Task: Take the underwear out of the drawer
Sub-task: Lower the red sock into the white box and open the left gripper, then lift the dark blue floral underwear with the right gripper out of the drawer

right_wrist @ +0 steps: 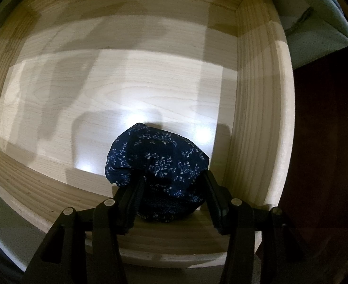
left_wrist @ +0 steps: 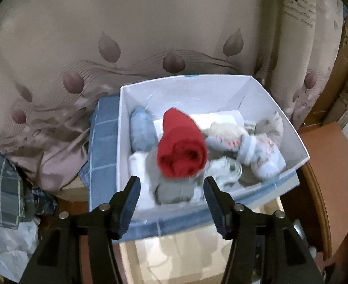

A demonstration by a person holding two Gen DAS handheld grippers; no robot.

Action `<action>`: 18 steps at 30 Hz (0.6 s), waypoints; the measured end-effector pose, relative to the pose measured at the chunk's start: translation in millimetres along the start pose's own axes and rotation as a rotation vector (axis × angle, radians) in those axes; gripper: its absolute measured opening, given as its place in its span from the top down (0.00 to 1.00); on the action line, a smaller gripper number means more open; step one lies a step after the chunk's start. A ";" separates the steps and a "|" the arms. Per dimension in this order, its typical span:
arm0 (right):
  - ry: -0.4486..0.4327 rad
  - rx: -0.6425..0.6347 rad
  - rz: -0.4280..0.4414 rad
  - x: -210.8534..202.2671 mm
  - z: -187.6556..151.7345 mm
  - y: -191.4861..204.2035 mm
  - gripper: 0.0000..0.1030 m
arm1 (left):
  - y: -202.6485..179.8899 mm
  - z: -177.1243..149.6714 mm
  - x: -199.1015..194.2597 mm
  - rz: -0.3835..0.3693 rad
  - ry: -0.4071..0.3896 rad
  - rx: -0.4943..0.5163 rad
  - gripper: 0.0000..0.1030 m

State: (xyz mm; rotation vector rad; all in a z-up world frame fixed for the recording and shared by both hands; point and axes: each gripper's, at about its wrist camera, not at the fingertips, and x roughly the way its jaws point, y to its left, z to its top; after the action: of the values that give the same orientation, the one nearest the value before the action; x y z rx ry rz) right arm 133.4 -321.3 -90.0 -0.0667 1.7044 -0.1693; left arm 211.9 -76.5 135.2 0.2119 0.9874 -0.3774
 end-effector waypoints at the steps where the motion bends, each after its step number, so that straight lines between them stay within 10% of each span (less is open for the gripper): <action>1: 0.002 0.000 0.000 0.0 0.8 0.2 0.54 | 2.6 -6.8 -3.8 0.000 0.001 0.003 0.45; 18: 0.162 0.036 -0.011 9.1 26.3 10.0 0.37 | 30.6 -142.3 25.5 0.026 0.115 -0.153 0.45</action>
State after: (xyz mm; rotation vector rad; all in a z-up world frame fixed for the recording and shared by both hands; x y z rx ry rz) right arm 158.6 -314.7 -103.8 -0.0367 1.8625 -0.2181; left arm 127.3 -5.2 37.3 0.1080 1.1210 -0.2666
